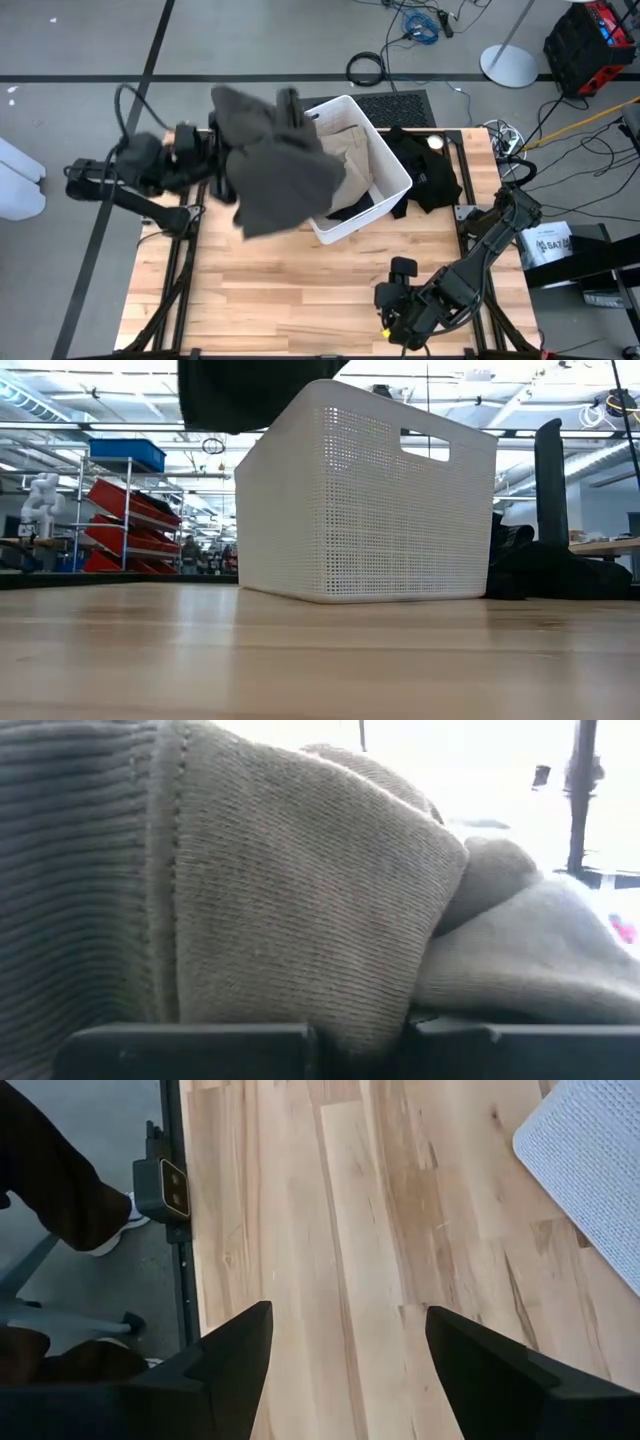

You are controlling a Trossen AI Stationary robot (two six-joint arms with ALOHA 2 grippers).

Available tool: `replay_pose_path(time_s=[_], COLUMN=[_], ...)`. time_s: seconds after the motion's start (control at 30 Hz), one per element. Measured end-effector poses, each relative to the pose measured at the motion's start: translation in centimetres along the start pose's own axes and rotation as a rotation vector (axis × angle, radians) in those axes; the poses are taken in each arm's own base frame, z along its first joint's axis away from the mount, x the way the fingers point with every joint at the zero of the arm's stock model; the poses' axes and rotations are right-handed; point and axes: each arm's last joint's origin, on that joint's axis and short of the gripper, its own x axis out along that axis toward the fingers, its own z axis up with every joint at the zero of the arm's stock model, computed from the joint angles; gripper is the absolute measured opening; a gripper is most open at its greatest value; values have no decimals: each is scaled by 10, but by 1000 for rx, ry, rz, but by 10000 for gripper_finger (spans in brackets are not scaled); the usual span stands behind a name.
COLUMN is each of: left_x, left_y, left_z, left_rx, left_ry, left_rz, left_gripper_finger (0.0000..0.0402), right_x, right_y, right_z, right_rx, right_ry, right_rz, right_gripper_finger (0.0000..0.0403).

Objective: Sort clothes
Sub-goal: Put the folded gray jacket into the white laundry bin

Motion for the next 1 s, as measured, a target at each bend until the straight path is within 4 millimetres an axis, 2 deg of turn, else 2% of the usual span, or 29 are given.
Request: replay_pose_path(time_s=[0.2,0.37,0.47,0.63,0.73,0.87,1.0], left_x=[41,81,97,107,101,88,81], left_y=[35,68,90,131,146,155,164], left_z=[12,-4,-31,-95,-131,-174,-217], left_rx=[17,-19,-4,17,56,220,272], left_ry=[-55,-6,106,492,747,1078,1229], left_rz=[19,17,36,169,214,307,315], left_gripper_finger=[38,38,38,38,38,38,38], right_x=[0,-1,-5,-12,-15,-18,-18], right_y=[0,-1,-2,0,3,5,5], right_z=[0,0,-1,-7,-13,-18,-19], right_rx=[-2,-3,-1,-5,-26,-41,-46], right_ry=[-3,-3,-6,-23,-35,-36,-63], right_rz=[-2,-1,0,-6,-19,-26,-52], right_gripper_finger=[251,251,251,251,251,251,251])
